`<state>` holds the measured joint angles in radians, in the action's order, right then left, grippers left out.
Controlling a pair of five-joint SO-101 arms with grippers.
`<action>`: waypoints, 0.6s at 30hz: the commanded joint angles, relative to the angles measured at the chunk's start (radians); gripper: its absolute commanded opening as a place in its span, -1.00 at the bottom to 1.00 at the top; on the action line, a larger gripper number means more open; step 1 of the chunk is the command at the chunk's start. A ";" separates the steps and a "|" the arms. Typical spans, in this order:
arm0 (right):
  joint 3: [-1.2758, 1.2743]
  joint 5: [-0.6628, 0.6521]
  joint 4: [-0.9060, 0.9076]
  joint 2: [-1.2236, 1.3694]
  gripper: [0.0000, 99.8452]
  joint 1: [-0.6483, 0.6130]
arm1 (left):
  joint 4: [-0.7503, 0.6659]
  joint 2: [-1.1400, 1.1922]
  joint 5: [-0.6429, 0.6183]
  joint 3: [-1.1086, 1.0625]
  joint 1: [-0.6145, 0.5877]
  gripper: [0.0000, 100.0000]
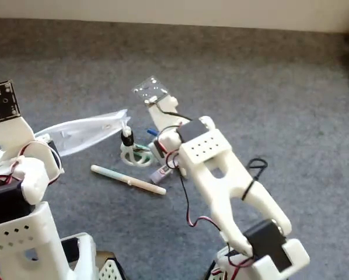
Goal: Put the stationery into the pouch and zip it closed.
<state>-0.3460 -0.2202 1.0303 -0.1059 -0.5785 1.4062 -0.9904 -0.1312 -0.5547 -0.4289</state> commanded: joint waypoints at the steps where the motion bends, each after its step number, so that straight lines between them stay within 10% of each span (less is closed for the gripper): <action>1: 0.108 -0.014 -0.028 0.048 -0.61 -0.022 | -0.008 0.005 -0.006 0.002 -0.022 -0.99; 18: 0.315 -0.097 -0.030 0.351 -0.61 0.025 | -0.002 0.004 -0.005 0.001 -0.022 -0.99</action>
<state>-0.1097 -0.3015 1.0211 0.2470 -0.5861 1.4062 -0.9904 -0.1312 -0.5547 -0.4365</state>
